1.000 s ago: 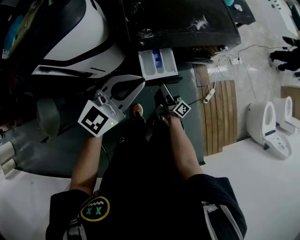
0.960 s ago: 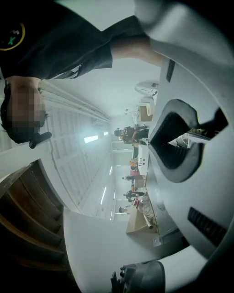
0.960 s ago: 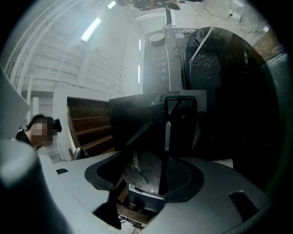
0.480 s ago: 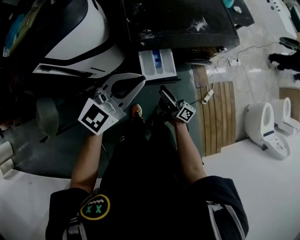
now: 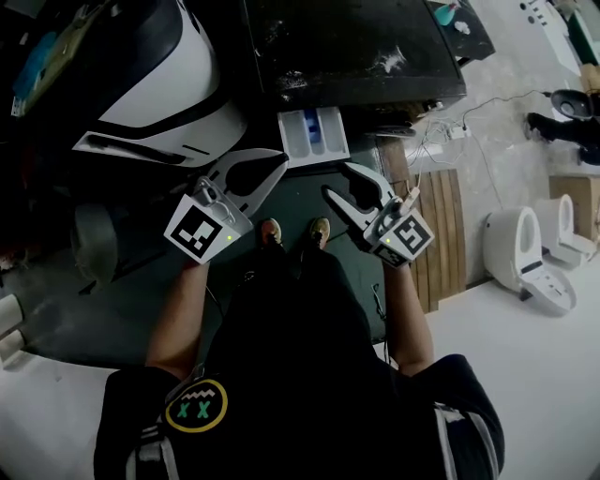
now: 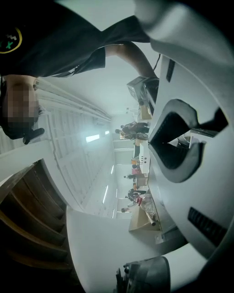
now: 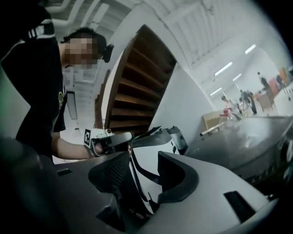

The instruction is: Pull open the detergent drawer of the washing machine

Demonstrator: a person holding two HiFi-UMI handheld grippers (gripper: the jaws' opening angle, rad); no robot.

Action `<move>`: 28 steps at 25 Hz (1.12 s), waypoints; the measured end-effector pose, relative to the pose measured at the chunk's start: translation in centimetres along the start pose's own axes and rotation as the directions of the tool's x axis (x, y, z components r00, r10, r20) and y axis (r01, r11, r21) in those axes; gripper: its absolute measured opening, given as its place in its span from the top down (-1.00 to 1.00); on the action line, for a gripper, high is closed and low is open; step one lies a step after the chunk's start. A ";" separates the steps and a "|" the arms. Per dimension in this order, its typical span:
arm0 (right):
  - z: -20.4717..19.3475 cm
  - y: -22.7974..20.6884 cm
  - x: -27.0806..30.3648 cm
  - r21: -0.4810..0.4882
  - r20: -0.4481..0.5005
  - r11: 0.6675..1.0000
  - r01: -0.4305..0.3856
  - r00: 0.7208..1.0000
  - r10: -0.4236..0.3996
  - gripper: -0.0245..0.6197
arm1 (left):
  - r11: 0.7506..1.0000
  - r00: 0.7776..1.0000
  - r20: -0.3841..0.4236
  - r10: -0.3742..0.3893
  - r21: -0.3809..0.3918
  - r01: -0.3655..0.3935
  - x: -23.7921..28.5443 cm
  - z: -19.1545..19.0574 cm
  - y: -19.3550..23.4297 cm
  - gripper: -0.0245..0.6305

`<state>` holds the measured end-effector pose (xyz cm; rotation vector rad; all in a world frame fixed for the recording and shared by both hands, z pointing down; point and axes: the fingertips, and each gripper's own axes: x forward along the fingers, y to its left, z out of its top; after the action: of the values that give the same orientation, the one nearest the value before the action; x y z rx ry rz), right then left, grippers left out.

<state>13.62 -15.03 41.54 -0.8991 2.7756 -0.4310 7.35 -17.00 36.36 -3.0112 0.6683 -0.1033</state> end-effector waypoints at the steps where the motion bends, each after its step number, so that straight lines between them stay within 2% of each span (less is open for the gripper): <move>1: 1.0 0.7 0.5 -0.071 -0.009 0.997 -0.002 1.000 0.001 0.27 | 1.000 1.000 0.002 0.001 0.003 -0.001 -0.1 0.1 0.1 0.86; 5: 3.9 2.5 2.2 -0.270 -0.033 0.962 0.039 0.998 -0.049 0.48 | 1.000 1.000 0.007 0.001 0.018 -0.001 -0.8 0.9 0.4 0.86; 10: 6.0 4.2 3.5 -0.391 -0.027 0.918 0.067 0.996 -0.084 0.67 | 0.999 1.000 0.015 -0.012 0.040 0.012 -1.6 1.8 0.5 0.86; 14: 7.0 5.0 4.3 -0.443 -0.024 0.892 0.087 0.994 -0.109 0.84 | 0.999 1.000 0.015 -0.021 0.047 0.021 -2.1 2.2 0.4 0.86; 17: 7.1 5.1 4.7 -0.466 -0.025 0.879 0.103 0.991 -0.129 0.86 | 0.999 1.000 0.018 -0.024 0.047 0.023 -2.2 2.4 0.3 0.86; 28: 6.9 4.8 4.6 -0.466 -0.029 0.877 0.118 0.988 -0.148 0.86 | 0.998 0.999 0.020 -0.033 0.045 0.032 -2.3 2.6 -0.1 0.86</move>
<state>9.22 -15.59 33.03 -1.1975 2.9391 0.2111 5.57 -15.81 33.64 -2.9772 0.6064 -0.0863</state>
